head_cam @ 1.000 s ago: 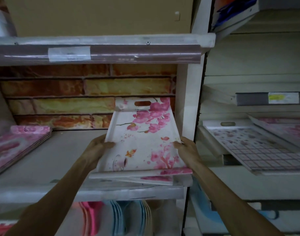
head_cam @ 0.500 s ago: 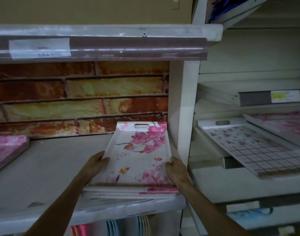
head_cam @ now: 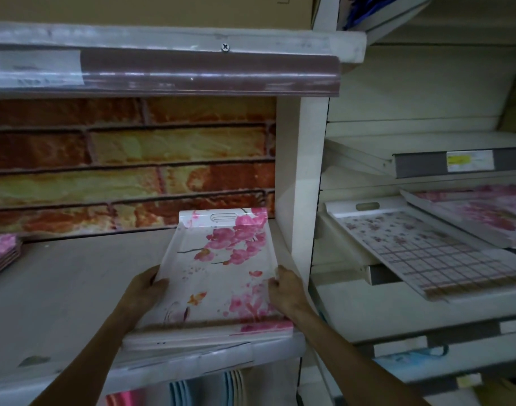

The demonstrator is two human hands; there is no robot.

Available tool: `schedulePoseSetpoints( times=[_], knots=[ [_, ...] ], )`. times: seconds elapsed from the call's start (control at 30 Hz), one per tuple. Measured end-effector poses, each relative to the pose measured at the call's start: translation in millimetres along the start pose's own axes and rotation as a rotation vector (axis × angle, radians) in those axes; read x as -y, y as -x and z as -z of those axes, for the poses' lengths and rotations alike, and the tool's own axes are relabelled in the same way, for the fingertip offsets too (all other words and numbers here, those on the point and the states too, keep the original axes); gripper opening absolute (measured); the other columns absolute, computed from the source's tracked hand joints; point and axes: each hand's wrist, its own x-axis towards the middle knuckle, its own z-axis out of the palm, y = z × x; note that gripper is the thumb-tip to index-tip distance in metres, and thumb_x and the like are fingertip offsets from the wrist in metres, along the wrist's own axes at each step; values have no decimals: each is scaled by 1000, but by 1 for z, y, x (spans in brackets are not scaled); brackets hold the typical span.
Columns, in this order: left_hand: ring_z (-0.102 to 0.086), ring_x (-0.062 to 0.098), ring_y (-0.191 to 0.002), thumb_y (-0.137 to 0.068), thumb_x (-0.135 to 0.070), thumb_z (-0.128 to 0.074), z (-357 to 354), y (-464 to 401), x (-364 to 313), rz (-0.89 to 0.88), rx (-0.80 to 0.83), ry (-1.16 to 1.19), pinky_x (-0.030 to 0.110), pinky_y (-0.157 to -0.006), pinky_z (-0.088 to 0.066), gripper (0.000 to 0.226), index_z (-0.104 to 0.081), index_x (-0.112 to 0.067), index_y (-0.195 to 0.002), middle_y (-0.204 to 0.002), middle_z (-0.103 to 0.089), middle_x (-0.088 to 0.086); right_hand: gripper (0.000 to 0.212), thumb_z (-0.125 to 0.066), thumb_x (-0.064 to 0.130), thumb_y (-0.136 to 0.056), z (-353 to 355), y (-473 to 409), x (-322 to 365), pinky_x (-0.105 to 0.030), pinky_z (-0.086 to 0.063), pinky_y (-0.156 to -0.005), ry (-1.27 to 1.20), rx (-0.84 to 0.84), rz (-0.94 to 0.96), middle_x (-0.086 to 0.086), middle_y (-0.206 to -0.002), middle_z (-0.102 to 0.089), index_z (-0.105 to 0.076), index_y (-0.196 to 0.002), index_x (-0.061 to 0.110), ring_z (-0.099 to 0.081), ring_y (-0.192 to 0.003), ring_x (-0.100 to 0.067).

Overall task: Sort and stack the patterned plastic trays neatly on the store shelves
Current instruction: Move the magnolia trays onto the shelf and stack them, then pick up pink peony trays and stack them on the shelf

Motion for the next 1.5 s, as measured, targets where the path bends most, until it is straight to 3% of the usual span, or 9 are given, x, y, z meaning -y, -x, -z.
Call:
schedulePoseSetpoints(
  times=[0.17, 0.37, 0.53, 0.67, 0.8, 0.93, 1.1, 1.27, 1.5],
  knots=[
    [-62, 36, -102, -91, -1, -50, -8, 9, -2, 38, -62, -26, 44, -89, -50, 38, -60, -6, -128, -118, -66, 18, 17, -43, 6, -97, 11, -5, -4, -4, -35, -46, 22, 53, 10, -11, -91, -61, -49, -81, 8, -56, -79, -17],
    [-61, 37, -107, -93, -10, -51, -12, 16, -11, 50, -67, -191, 42, -93, -48, 39, -57, -7, -132, -124, -64, 19, 22, -52, 15, -96, 26, -6, -8, -2, -35, -43, -46, 125, 8, -1, -79, -61, -51, -74, 15, -53, -65, -6],
    [-63, 36, -100, -92, -15, -60, -7, 18, -30, 34, -57, -296, 37, -83, -47, 39, -57, -5, -130, -123, -64, 20, 20, -57, 32, -94, 57, -8, -1, -14, -43, -62, -80, 178, -18, 2, -98, -61, -58, -104, 15, -59, -91, -15],
    [-68, 23, -87, -92, -10, -62, -10, 33, -56, -204, -248, -202, 32, -77, -50, 29, -64, -7, -121, -114, -69, 18, 35, -59, 27, -93, 92, 9, 10, -24, -50, -93, -223, 23, 153, 5, -119, -62, -58, -127, 16, -60, -103, -8],
    [-65, -11, -78, -94, -11, -59, -36, 60, -108, -458, -270, -29, -6, -70, -41, 17, -67, -19, -107, -104, -70, 0, 14, -62, 18, -92, 144, 39, 3, -29, -59, -83, -419, -140, 313, 6, -94, -71, -67, -105, 21, -70, -90, -10],
    [-69, 9, -80, -96, -14, -55, -80, 85, -165, -589, -166, 118, -1, -71, -44, 15, -68, -18, -103, -92, -73, 4, 10, -62, 18, -91, 198, 62, -12, -30, -59, -79, -429, -258, 396, 3, -90, -73, -68, -98, 24, -71, -85, -12],
    [-68, -4, -79, -92, -19, -55, -142, 107, -234, -796, -23, 156, 2, -70, -48, 17, -68, -25, -102, -85, -73, -6, 12, -61, 20, -92, 274, 74, -45, -43, -59, -80, -333, -341, 419, 1, -86, -73, -68, -91, 30, -71, -83, -16],
    [-64, -5, -85, -95, -26, -59, -216, 114, -305, -1088, 97, -53, 4, -74, -44, 15, -65, -30, -108, -97, -66, -20, 10, -59, 19, -94, 359, 78, -91, -16, -51, -64, -108, -456, 439, 3, -79, -72, -66, -92, 26, -66, -73, -5],
    [-57, 8, -105, -93, -26, -61, -340, 109, -395, -1421, 246, -334, 14, -90, -39, 33, -58, -19, -125, -115, -63, -4, 12, -57, 17, -96, 466, 69, -151, -21, -53, -68, 80, -550, 337, -3, -87, -73, -67, -101, 13, -68, -76, -13]
  ],
)
